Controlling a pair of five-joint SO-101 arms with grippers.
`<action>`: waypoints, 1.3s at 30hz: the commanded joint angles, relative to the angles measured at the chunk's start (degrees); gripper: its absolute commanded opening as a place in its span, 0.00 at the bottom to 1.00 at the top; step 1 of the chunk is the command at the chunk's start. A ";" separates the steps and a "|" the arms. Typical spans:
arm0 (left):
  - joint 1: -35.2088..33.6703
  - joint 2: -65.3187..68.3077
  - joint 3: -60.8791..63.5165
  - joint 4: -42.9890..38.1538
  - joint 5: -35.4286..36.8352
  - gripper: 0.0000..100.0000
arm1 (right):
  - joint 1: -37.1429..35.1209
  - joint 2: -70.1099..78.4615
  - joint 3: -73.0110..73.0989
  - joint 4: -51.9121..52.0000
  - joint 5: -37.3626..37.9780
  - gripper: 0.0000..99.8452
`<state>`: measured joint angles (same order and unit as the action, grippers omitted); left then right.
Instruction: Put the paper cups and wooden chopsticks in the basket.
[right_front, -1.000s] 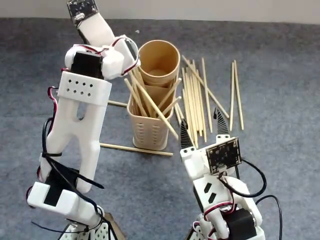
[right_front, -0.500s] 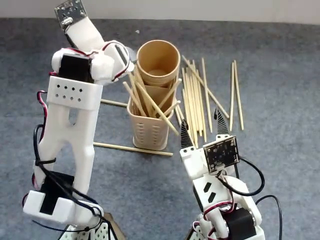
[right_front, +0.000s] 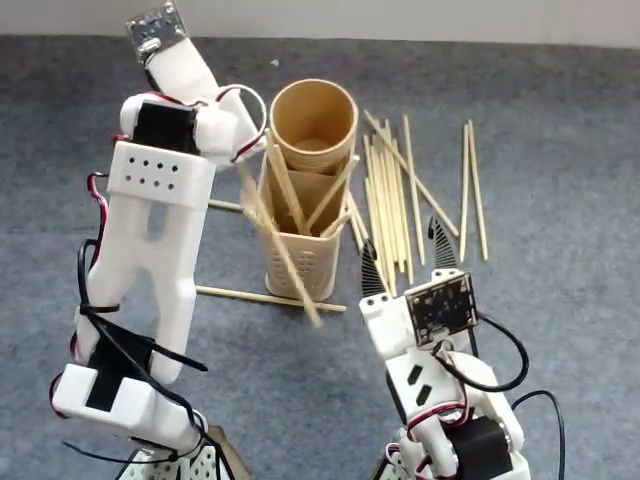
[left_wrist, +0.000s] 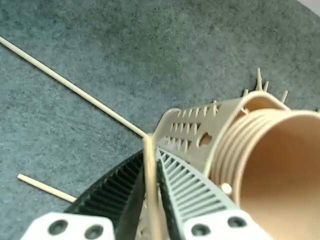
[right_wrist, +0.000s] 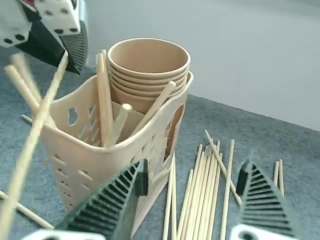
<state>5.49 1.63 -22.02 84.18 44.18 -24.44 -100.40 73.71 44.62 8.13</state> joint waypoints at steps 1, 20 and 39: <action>-3.12 -0.40 -4.09 -2.55 -3.78 0.00 | 0.84 0.57 -0.22 -0.92 -0.09 0.29; -23.43 0.22 -40.48 -0.44 -19.16 0.02 | 9.54 0.75 -1.89 -0.66 2.81 0.29; -16.84 -0.31 4.09 16.79 -57.58 0.16 | 10.77 26.68 -17.19 18.42 2.90 0.29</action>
<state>-11.65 2.24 -24.66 100.53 0.04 -14.51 -82.20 58.68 64.75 10.95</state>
